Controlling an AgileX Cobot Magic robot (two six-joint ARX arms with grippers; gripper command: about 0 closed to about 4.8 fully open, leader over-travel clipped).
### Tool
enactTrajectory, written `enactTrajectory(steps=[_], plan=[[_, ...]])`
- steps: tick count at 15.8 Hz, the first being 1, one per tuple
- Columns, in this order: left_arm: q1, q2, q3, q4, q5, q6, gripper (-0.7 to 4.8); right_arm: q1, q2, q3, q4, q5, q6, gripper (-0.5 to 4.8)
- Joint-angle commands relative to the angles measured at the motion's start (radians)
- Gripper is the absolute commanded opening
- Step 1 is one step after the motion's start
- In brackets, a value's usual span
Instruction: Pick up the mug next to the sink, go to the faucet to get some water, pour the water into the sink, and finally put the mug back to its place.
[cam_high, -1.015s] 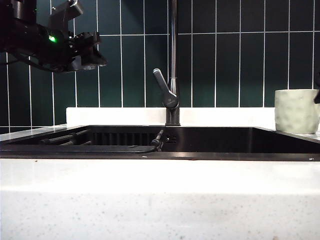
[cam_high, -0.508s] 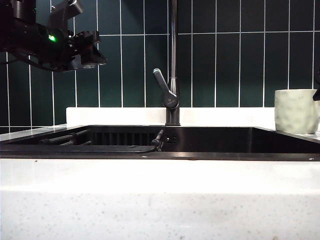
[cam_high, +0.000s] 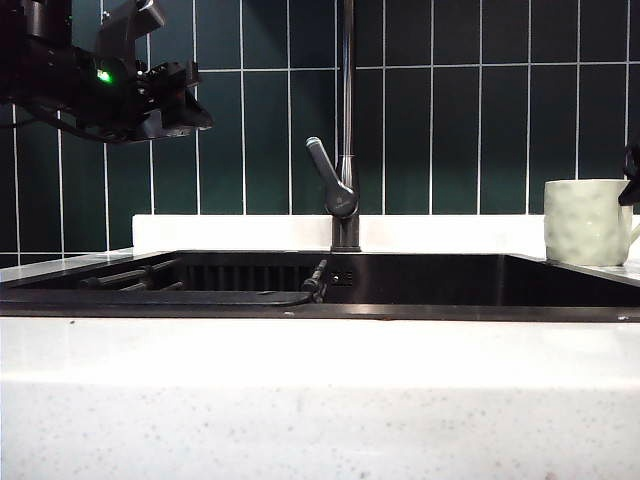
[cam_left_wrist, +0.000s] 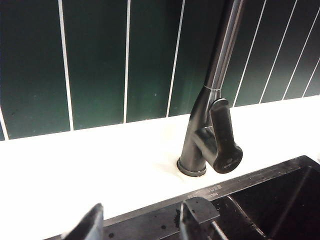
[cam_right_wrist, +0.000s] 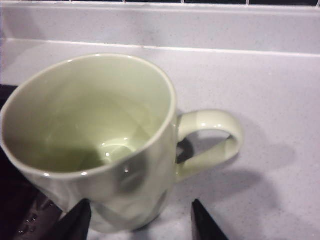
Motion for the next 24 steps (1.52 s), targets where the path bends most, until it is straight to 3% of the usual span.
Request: enactTrajectory(steps=[1,6,10,19,21,24], plan=[[0.001,-0.003,0.003,0.013,0.006,0.000,1.91,0.003,-0.006,0.005,0.040,-0.057,0.063,2.75],[0.001,-0.003,0.003,0.012,0.006,0.001,1.91,0.007,-0.006,0.005,0.095,-0.067,0.101,2.75],[0.001,-0.003,0.003,0.012,0.006,0.000,1.87,0.006,0.007,0.005,0.170,-0.004,0.101,2.75],[0.001,-0.003,0.003,-0.010,0.006,0.001,1.87,0.008,0.031,0.006,0.186,-0.049,0.140,2.75],[0.001,-0.003,0.003,-0.012,0.006,0.000,1.87,0.007,0.031,0.006,0.189,0.041,0.125,2.75],[0.001,-0.003,0.003,-0.013,0.006,0.000,1.87,0.004,0.031,0.006,0.189,0.056,0.122,2.75]])
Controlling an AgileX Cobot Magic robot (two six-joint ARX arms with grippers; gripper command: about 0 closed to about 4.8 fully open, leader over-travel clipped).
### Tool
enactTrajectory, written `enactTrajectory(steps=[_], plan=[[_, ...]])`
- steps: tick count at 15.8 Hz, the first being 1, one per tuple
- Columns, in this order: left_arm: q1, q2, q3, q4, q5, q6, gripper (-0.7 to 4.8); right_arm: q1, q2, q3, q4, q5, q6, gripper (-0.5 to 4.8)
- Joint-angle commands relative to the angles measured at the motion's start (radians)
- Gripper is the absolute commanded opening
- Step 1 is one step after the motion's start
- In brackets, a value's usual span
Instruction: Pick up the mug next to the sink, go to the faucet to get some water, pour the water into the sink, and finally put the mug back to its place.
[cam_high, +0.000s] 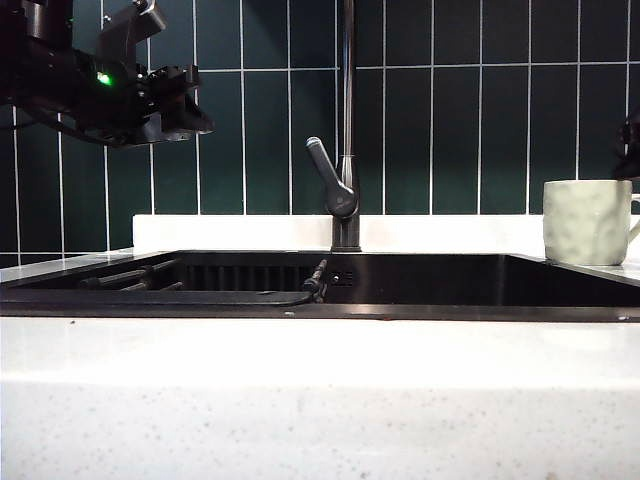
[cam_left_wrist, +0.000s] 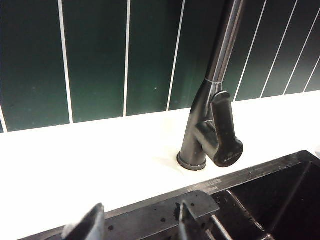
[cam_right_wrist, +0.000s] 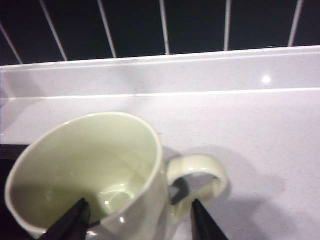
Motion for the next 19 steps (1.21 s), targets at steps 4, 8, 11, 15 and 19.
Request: enactTrajectory(steps=[4,8,11,15,19], plan=[[0.001,-0.003,0.003,0.009,0.005,0.001,1.87,-0.017,0.000,0.004,-0.006,0.127,-0.063,2.75],[0.001,-0.003,0.003,0.009,0.005,0.001,1.87,-0.049,0.058,0.004,0.012,0.130,-0.062,2.75],[0.001,-0.003,0.003,0.009,0.005,0.001,1.87,-0.051,0.119,0.033,0.040,0.111,-0.057,2.75],[0.001,-0.003,0.003,0.009,0.005,0.001,1.87,-0.051,0.153,0.105,0.039,0.073,-0.055,2.75],[0.001,-0.003,0.003,0.008,0.006,0.001,1.87,-0.055,0.186,0.162,0.031,0.069,-0.055,2.75]])
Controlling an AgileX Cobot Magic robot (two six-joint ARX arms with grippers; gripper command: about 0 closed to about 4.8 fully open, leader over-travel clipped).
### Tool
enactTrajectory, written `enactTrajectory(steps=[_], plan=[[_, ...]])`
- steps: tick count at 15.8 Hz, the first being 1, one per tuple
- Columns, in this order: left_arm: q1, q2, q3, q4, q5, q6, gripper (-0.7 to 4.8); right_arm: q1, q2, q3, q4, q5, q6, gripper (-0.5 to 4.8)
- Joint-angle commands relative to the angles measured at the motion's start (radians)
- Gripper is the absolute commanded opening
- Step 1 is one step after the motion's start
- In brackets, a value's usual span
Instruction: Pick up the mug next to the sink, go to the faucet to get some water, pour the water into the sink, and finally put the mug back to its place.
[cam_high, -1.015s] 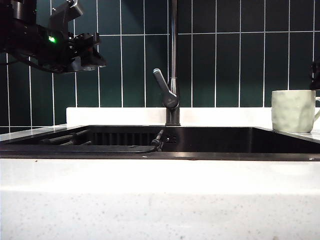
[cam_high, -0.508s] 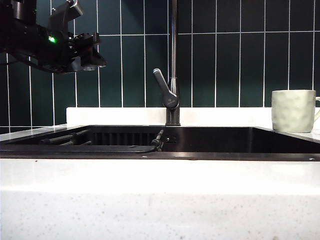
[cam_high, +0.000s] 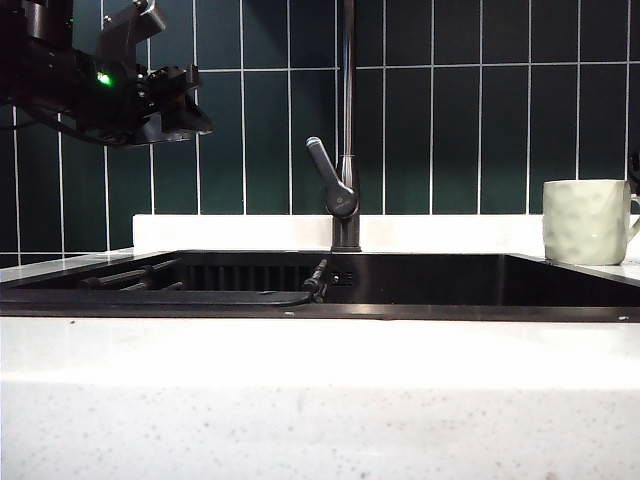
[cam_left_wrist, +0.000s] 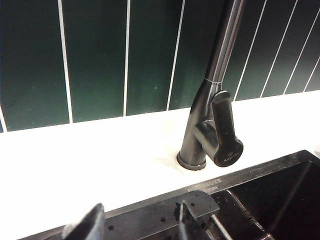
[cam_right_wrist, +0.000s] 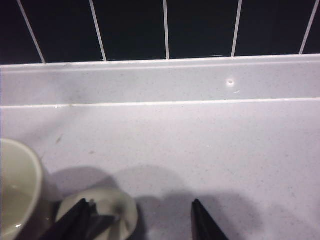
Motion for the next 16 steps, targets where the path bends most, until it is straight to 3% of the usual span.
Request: enactTrajectory(steps=[1,16], plan=[[0.001,-0.003,0.003,0.005,0.005,0.001,1.87,-0.002,0.016,0.015,0.002,-0.002,0.003,2.75],[0.001,-0.003,0.003,-0.014,0.005,0.001,1.87,-0.013,0.126,0.101,0.032,-0.076,-0.003,2.74]])
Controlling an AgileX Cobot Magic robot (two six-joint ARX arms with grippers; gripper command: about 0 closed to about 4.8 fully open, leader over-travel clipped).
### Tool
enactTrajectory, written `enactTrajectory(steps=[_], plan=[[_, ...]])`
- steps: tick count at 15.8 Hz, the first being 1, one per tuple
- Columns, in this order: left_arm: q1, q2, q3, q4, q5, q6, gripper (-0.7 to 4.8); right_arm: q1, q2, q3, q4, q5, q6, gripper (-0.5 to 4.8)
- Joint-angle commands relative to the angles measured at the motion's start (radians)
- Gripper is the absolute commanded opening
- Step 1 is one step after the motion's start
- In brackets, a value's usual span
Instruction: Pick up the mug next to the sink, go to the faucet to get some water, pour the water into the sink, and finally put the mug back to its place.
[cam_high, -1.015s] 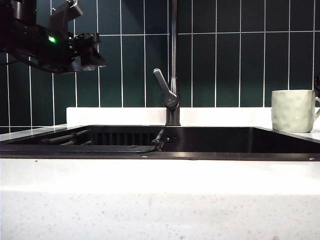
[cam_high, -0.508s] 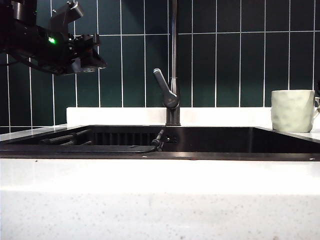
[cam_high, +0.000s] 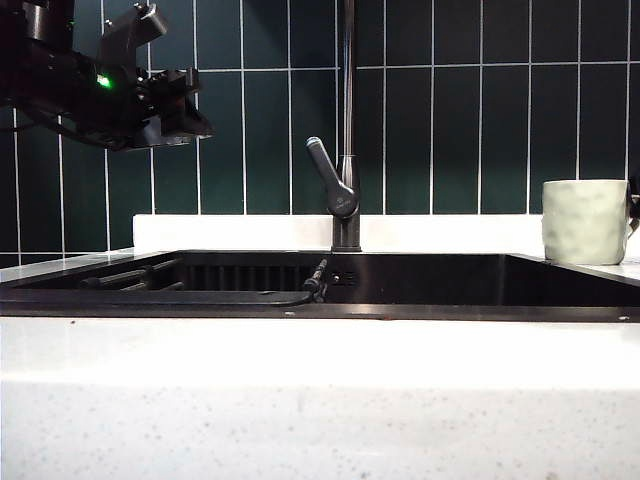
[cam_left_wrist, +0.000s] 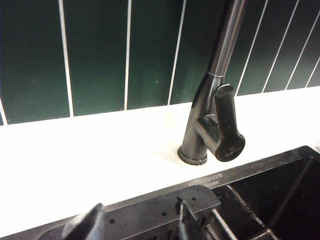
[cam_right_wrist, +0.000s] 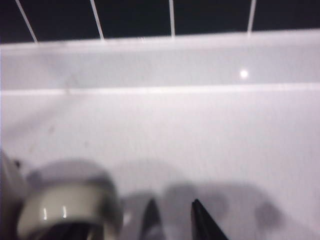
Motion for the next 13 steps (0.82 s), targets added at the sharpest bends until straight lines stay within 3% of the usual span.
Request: enactTrajectory(steps=[1,11,13], plan=[[0.000,-0.003,0.003,0.001,0.005,0.001,1.87,0.001,0.027,0.045,0.027,-0.012,0.001,2.74],[0.000,-0.003,0.002,-0.013,0.005,0.005,1.84,0.002,0.132,0.069,0.118,-0.048,0.005,2.74],[0.000,-0.003,0.002,-0.026,0.005,0.004,1.84,0.004,0.137,0.069,0.141,-0.048,0.008,2.28]])
